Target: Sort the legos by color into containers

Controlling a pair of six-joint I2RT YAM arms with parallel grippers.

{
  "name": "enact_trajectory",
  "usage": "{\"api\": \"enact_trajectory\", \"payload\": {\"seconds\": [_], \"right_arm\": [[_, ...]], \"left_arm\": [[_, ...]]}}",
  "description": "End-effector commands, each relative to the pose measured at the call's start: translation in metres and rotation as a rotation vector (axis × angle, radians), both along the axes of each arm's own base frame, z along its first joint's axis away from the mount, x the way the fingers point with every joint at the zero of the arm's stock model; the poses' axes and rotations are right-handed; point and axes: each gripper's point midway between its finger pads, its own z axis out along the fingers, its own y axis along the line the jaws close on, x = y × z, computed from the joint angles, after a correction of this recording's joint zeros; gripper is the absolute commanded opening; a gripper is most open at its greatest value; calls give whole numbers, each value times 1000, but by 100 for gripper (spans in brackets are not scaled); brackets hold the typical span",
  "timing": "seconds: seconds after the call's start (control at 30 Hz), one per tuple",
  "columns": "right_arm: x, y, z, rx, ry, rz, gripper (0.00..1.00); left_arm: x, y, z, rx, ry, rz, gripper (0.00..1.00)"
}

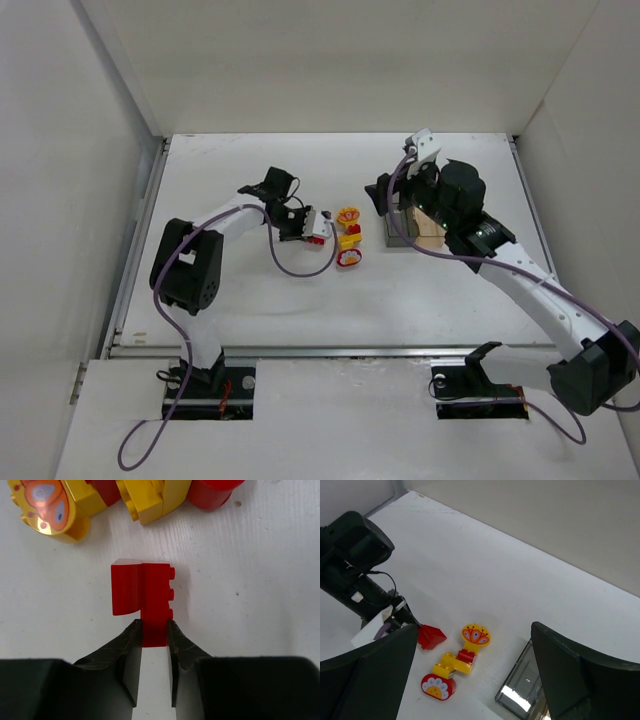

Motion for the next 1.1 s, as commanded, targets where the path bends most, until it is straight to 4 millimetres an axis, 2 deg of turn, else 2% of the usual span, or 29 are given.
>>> {"api": "enact_trajectory", "payload": {"seconds": [0.0, 0.03, 0.07, 0.1, 0.17, 0.23, 0.27, 0.33, 0.37, 0.43, 0.5, 0.53, 0.6, 0.63, 0.7, 0.8, 0.93, 1.07], "right_arm": [[1, -3, 8, 30, 63, -18, 99], [1, -4, 14, 34, 62, -7, 99], [-1, -1, 4, 19, 96, 16, 99], [-4, 3, 8, 22, 96, 42, 98], [-14, 18, -2, 11, 127, 148, 96], [-27, 34, -3, 19, 150, 271, 94], [-31, 39, -2, 24, 153, 309, 92], [-34, 51, -5, 28, 174, 383, 87], [-42, 59, -5, 36, 185, 457, 85], [-43, 69, -5, 50, 209, 514, 79], [-42, 75, -2, 65, 225, 538, 79], [-42, 83, -10, 65, 256, 558, 79], [-39, 90, -12, 63, 263, 568, 77], [-38, 96, -21, 62, 293, 574, 77], [-39, 102, -23, 61, 302, 597, 75], [-32, 104, -29, 62, 322, 574, 73], [-38, 112, -37, 57, 345, 610, 67], [-40, 113, -45, 48, 361, 598, 65]], "left_arm": [[-2, -12, 78, -125, -46, -23, 0], [-12, -13, 82, -129, 6, -33, 0], [-15, -11, 91, -150, 30, -32, 0], [-14, -15, 113, -223, 46, -48, 0], [-36, -16, 128, -266, 152, -64, 0], [-45, -19, 146, -320, 172, -105, 0], [-53, -19, 146, -327, 213, -106, 0], [-61, -25, 160, -366, 213, -126, 0], [-62, -25, 160, -366, 222, -119, 0], [-64, -28, 167, -371, 213, -127, 0], [-65, -28, 167, -371, 220, -121, 0], [-63, -28, 170, -373, 211, -123, 0], [-65, -32, 174, -383, 216, -130, 0], [-66, -32, 174, -383, 216, -130, 0], [-66, -32, 174, -383, 226, -122, 0], [-65, -33, 177, -385, 225, -118, 0], [-64, -33, 178, -388, 231, -108, 0], [-63, -35, 180, -399, 224, -114, 0]]}}
